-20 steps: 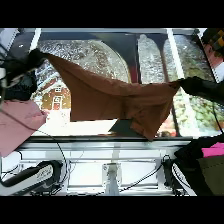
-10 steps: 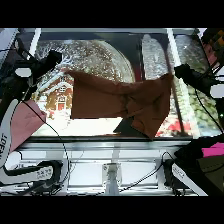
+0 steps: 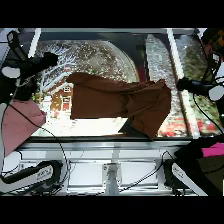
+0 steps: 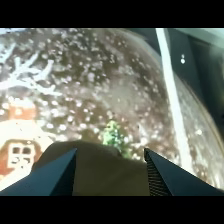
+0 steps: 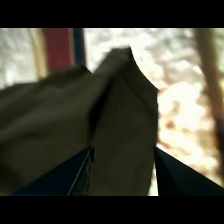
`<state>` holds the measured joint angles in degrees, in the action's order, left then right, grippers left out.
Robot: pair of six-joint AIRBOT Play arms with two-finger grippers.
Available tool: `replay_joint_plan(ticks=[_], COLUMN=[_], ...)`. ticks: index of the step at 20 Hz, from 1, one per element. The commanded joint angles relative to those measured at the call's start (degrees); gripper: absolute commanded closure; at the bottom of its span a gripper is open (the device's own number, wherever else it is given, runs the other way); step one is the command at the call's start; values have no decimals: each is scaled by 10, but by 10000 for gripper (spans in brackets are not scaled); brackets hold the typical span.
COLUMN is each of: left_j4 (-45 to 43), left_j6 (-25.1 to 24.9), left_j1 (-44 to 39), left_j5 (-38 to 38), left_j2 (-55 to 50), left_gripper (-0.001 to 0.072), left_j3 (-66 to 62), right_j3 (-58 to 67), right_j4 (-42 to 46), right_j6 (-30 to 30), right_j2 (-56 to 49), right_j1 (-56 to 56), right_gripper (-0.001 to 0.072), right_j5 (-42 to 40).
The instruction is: Fold the clothes and pants, and hang the long-sleeved shirts on hangers.
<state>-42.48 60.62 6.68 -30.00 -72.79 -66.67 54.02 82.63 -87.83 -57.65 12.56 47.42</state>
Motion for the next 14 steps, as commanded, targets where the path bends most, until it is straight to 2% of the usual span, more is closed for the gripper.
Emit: replay_joint_plan(ticks=[1, 3, 7, 9, 14], left_j4=[-30, -30, -30, -30, -30], left_j6=[-2, -2, -2, -2, -2], left_j1=[29, 40, 41, 41, 41], left_j5=[-66, -80, -89, -89, -89], left_j2=[33, 40, 41, 41, 41], left_gripper=[223, 223, 223, 223, 224], left_j3=[0, 0, 0, 0, 0], right_j3=[-3, -19, -68, -85, -89], right_j4=[19, -50, -242, -296, -316], right_j6=[5, 47, 149, 170, 168], right_j2=[0, -2, -49, -87, -168], right_j1=[72, 135, 199, 199, 199], right_gripper=[277, 277, 258, 194, 193], right_j5=[118, 153, 206, 207, 206])
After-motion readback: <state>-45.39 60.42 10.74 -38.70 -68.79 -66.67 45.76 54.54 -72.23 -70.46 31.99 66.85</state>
